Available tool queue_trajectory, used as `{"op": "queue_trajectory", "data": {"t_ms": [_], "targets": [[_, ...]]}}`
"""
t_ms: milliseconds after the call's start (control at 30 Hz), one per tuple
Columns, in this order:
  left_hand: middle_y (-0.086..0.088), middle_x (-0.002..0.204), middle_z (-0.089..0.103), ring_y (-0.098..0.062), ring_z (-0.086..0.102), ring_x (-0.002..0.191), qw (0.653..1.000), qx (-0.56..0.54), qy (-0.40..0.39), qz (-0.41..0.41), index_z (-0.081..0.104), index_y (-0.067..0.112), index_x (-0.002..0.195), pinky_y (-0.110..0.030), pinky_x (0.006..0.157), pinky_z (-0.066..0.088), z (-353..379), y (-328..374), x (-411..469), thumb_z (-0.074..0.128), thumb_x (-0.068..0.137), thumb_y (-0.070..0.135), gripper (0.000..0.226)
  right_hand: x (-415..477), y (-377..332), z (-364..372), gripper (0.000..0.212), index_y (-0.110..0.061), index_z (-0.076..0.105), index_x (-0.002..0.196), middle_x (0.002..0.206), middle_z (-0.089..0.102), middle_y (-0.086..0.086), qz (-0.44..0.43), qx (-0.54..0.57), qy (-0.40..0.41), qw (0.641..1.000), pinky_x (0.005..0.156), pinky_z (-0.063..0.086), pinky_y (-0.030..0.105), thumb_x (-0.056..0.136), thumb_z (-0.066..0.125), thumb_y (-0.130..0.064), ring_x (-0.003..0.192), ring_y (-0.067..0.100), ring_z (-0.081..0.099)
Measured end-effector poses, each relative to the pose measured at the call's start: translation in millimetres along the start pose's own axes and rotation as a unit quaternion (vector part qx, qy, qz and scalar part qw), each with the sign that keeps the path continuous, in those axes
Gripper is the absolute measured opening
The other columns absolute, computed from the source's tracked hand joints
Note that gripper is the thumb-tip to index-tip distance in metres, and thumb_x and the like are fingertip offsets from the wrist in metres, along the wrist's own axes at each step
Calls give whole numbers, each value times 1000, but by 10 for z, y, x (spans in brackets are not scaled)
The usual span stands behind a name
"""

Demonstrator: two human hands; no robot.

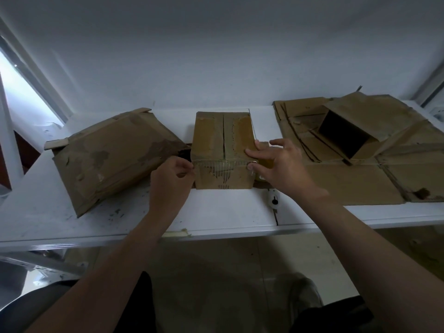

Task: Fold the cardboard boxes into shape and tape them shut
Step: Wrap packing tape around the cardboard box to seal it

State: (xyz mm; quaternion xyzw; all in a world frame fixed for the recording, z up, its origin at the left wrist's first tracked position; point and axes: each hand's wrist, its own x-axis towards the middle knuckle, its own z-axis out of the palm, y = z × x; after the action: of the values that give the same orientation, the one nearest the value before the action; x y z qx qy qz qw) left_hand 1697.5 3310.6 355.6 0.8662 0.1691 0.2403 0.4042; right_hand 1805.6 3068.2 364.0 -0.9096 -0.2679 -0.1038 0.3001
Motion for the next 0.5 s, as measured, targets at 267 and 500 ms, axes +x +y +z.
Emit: {"op": "queue_trajectory", "data": {"t_ms": [267,500], "targets": [[1,89,72,-16,72,78,998,-59,-6,-37,63,16,99,-44,69,63,-8,-35,68,77,89,24,19,-19,-23,-3,43,-31,72,123,137,63,-3,0,13,3,1000,109,34,48,81,82,-33,131,29,46],[5,88,65,-14,65,81,1000,1,0,-12,54,19,108,-38,72,58,28,51,136,73,91,31,28,-34,18,-15,55,-33,62,136,146,55,-6,-7,29,-41,999,112,40,45,84,80,-32,134,23,43]]}}
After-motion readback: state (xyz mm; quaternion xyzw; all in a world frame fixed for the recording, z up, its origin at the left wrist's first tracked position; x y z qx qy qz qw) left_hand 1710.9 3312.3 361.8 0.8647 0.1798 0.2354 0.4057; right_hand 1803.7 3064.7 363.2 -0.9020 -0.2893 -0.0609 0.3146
